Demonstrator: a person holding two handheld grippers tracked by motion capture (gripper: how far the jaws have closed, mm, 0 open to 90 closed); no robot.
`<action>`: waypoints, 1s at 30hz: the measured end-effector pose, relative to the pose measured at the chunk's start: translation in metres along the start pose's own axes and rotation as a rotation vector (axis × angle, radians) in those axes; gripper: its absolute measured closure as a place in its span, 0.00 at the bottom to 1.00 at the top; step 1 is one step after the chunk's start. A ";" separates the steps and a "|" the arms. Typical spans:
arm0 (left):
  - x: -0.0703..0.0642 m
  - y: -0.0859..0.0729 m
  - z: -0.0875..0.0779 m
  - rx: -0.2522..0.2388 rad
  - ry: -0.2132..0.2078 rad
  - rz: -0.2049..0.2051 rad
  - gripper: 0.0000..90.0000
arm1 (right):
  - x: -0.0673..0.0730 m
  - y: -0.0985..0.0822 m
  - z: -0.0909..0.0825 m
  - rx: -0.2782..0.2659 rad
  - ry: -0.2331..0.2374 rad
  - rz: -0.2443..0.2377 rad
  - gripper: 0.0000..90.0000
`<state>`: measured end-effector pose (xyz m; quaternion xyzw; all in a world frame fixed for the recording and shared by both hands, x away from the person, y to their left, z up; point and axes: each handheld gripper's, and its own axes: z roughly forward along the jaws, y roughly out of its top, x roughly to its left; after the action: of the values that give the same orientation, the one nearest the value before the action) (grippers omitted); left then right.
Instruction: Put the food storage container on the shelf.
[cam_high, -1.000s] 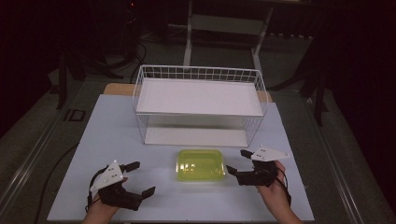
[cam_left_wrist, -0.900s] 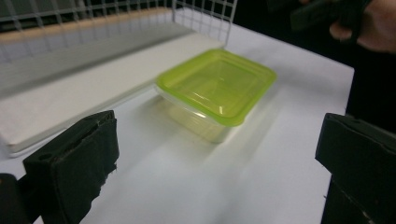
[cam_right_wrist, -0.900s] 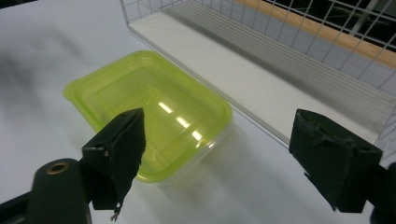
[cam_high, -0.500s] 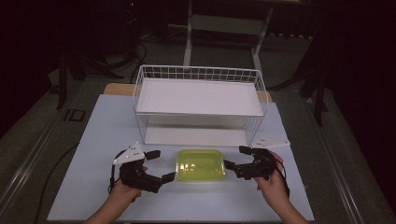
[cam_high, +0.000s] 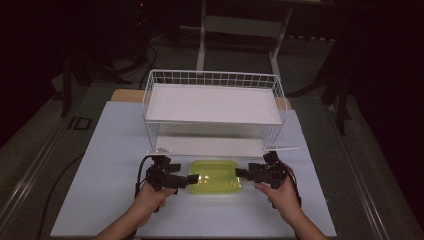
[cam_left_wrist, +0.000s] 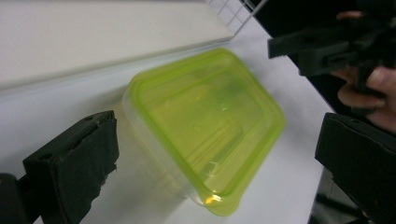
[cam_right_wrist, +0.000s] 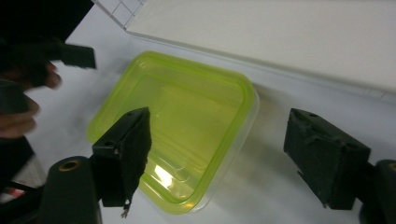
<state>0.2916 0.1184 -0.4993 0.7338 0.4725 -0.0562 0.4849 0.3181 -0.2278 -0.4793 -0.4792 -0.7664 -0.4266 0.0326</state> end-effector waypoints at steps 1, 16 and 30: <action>0.003 0.000 0.002 0.010 -0.013 -0.022 0.00 | -0.002 0.000 0.002 0.014 0.003 0.027 0.27; 0.018 -0.011 0.018 0.079 0.033 -0.157 0.59 | -0.008 -0.013 0.023 0.115 -0.009 0.214 0.59; 0.006 -0.017 0.019 0.087 0.039 -0.153 0.80 | 0.001 -0.019 0.024 0.090 -0.041 0.219 0.84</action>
<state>0.2896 0.1095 -0.5234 0.7169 0.5338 -0.0993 0.4373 0.3113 -0.2143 -0.5059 -0.5668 -0.7283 -0.3756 0.0849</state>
